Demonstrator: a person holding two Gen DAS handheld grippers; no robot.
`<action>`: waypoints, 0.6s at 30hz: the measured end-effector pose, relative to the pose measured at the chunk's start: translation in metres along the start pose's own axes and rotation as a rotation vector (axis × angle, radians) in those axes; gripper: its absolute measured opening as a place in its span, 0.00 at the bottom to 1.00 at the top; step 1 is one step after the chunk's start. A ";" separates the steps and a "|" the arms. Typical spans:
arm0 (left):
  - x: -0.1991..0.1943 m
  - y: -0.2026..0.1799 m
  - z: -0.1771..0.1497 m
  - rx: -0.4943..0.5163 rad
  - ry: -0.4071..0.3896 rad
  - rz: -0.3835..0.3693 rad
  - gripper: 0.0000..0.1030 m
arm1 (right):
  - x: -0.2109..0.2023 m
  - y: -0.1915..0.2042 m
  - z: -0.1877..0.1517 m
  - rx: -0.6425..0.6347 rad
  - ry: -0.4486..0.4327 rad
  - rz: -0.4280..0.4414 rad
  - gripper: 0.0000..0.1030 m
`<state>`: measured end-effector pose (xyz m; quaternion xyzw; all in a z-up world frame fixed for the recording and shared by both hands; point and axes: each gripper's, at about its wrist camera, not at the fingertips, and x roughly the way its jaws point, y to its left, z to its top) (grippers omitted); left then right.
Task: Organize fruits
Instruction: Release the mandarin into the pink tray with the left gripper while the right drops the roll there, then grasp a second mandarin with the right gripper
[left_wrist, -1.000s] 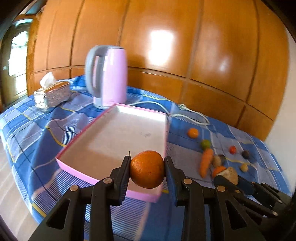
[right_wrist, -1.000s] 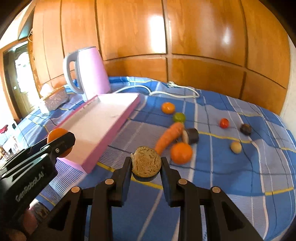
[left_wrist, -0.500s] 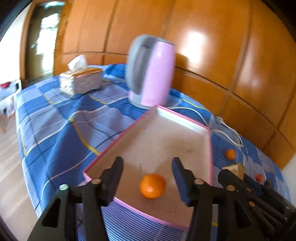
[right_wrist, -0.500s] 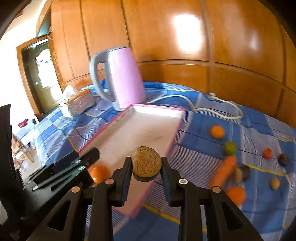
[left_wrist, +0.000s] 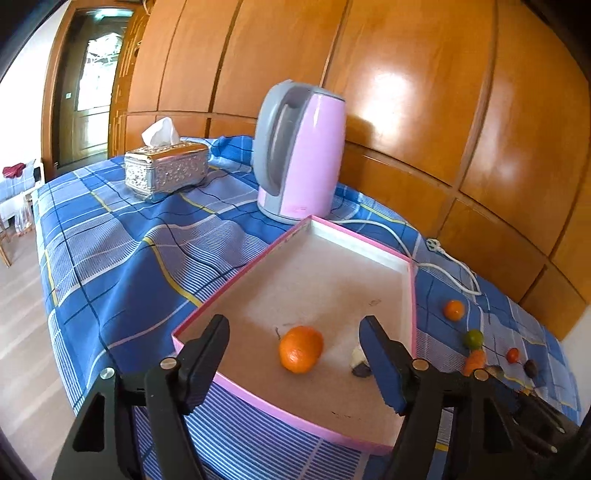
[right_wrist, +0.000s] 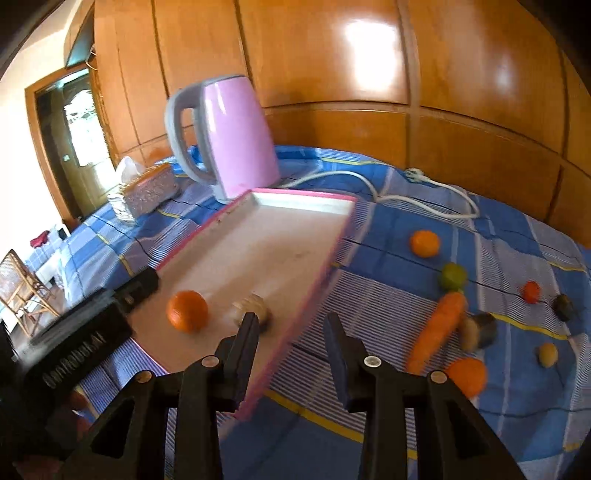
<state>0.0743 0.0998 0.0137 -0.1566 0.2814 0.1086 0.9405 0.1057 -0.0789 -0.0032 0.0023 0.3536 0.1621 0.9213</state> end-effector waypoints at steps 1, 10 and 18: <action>-0.001 -0.002 -0.001 0.008 0.000 -0.003 0.71 | -0.002 -0.005 -0.002 0.004 0.001 -0.011 0.36; -0.012 -0.028 -0.016 0.113 -0.007 -0.047 0.71 | -0.023 -0.060 -0.024 0.088 0.006 -0.128 0.36; -0.023 -0.061 -0.036 0.241 -0.008 -0.155 0.71 | -0.041 -0.117 -0.039 0.263 -0.022 -0.236 0.36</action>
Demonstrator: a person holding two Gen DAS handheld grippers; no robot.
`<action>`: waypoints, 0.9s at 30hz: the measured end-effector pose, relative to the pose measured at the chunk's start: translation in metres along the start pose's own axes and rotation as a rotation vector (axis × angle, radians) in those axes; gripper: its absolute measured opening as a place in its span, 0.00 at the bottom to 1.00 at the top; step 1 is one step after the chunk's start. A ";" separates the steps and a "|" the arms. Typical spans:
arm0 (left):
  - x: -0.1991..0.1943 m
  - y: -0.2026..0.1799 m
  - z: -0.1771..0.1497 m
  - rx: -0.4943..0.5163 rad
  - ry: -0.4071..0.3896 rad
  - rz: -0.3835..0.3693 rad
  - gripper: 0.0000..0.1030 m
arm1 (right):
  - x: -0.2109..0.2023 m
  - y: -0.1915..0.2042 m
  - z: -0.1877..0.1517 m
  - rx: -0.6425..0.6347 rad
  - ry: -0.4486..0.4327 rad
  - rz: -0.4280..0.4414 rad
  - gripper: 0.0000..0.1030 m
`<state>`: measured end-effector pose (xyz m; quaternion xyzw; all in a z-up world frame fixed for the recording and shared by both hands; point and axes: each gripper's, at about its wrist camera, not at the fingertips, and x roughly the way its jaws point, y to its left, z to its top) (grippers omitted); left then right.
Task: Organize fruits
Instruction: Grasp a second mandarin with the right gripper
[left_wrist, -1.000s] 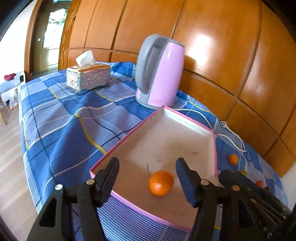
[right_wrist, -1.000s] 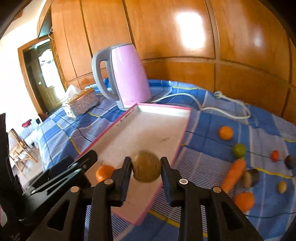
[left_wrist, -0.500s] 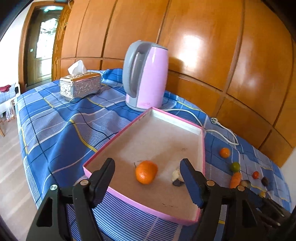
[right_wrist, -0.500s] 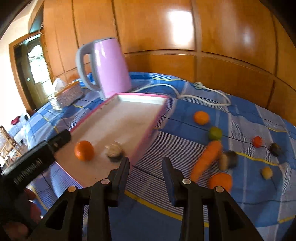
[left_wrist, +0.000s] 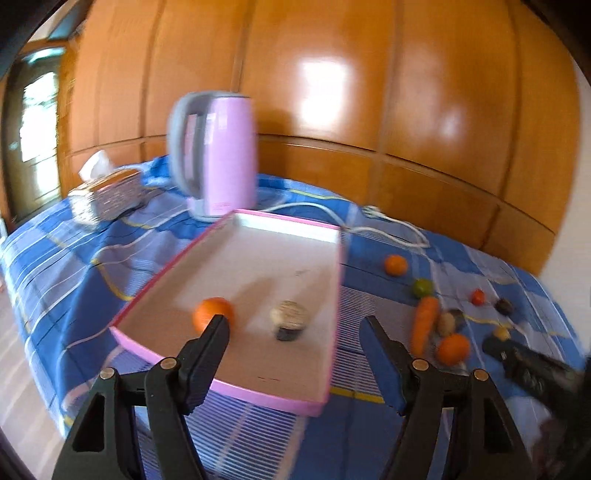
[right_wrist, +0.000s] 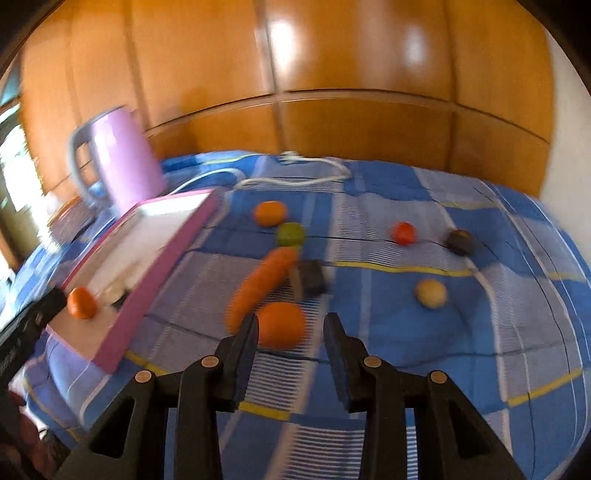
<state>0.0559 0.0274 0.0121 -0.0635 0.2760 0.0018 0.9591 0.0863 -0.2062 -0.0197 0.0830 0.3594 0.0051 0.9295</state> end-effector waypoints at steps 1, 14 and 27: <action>-0.001 -0.006 -0.002 0.021 -0.001 -0.019 0.71 | 0.001 -0.008 0.000 0.035 0.003 -0.011 0.36; 0.011 -0.043 -0.024 0.140 0.063 -0.111 0.71 | 0.012 -0.036 -0.004 0.196 0.042 0.118 0.36; 0.022 -0.045 -0.030 0.140 0.085 -0.092 0.71 | 0.041 0.006 -0.003 0.016 0.101 0.126 0.46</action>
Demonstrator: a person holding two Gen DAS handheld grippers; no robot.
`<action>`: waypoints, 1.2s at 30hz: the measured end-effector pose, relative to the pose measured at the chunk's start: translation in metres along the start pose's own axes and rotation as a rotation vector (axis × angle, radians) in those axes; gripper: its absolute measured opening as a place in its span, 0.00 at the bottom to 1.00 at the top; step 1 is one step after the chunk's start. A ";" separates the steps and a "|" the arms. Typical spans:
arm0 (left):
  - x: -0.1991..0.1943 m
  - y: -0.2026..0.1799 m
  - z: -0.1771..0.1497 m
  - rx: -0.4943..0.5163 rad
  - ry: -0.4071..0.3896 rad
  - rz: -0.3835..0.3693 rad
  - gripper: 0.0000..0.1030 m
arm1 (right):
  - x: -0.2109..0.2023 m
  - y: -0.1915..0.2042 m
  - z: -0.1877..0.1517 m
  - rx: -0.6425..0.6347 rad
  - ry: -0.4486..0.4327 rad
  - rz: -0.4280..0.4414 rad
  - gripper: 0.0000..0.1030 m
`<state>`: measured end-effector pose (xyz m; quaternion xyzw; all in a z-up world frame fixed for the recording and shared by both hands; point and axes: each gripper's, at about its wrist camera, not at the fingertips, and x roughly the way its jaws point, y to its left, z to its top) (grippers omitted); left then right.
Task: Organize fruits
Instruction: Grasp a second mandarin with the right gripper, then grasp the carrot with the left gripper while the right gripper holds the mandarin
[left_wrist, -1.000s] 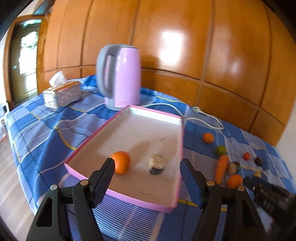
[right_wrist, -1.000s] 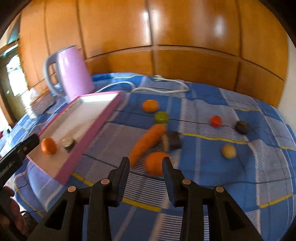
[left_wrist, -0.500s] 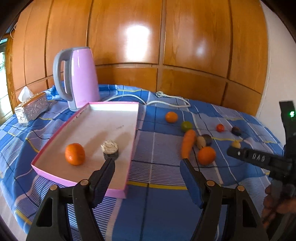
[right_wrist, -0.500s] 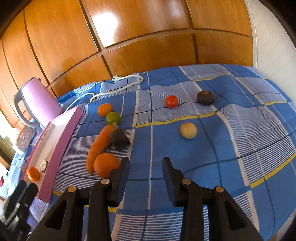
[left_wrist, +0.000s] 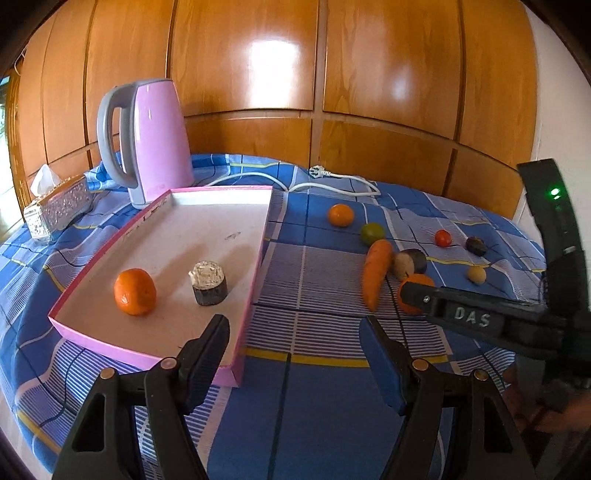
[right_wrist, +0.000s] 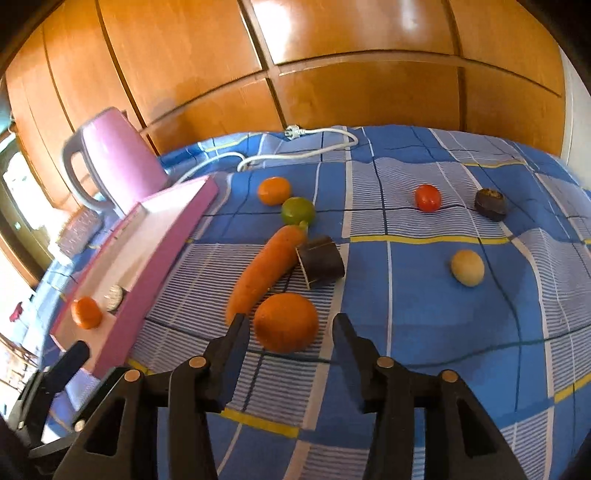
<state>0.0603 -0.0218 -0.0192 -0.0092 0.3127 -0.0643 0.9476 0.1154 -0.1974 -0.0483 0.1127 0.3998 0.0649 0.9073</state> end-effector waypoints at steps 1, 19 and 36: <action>0.001 0.001 0.000 -0.004 0.003 0.000 0.71 | 0.004 0.001 0.000 -0.009 0.009 -0.010 0.46; 0.011 -0.014 0.011 0.047 0.024 -0.045 0.67 | -0.006 -0.041 0.003 0.126 -0.008 -0.130 0.39; 0.094 -0.054 0.044 0.134 0.183 -0.166 0.44 | -0.005 -0.052 0.001 0.180 0.007 -0.097 0.39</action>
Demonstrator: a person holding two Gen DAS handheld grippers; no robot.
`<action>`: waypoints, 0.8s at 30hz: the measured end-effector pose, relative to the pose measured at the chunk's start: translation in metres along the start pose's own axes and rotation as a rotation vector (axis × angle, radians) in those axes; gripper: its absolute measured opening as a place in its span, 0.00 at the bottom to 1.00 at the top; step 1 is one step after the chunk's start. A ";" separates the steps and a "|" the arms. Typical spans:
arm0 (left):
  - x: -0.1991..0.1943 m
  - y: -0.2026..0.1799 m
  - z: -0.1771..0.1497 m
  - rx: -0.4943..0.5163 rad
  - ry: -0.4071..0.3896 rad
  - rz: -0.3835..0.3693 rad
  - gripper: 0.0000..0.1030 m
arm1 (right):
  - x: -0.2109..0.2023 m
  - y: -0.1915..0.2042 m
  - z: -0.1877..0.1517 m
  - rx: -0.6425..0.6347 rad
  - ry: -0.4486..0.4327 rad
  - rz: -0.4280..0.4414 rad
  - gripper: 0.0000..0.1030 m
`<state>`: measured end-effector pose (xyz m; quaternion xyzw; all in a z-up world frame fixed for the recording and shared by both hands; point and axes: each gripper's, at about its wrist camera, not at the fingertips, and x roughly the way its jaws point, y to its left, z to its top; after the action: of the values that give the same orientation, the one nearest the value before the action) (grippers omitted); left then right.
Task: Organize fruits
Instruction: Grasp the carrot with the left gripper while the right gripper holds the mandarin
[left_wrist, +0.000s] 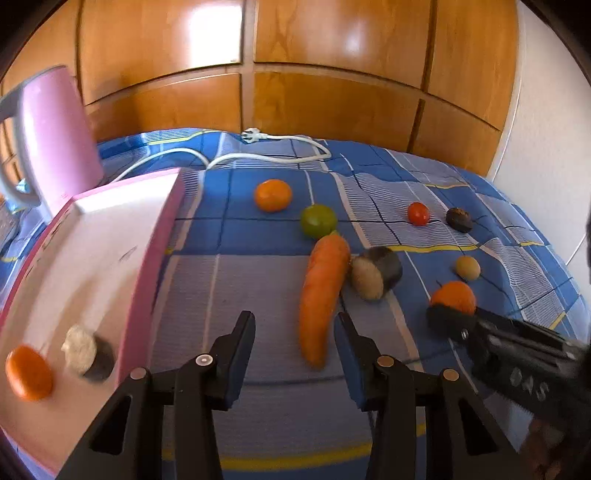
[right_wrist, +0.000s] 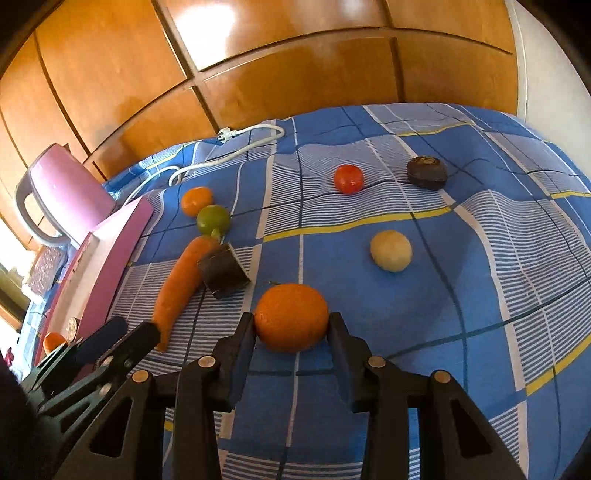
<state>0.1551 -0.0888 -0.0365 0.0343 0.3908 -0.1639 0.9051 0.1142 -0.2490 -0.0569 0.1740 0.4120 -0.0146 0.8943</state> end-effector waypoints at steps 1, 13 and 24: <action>0.004 -0.001 0.003 0.003 0.006 -0.004 0.44 | 0.000 0.000 0.000 -0.002 0.001 0.001 0.39; 0.044 -0.014 0.032 0.036 0.076 -0.032 0.42 | 0.003 0.003 -0.001 -0.048 0.002 -0.025 0.39; 0.047 -0.008 0.030 -0.012 0.071 -0.002 0.32 | 0.004 0.004 -0.002 -0.063 -0.008 -0.041 0.40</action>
<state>0.2034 -0.1145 -0.0492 0.0342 0.4235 -0.1613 0.8908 0.1163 -0.2440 -0.0599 0.1373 0.4120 -0.0208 0.9006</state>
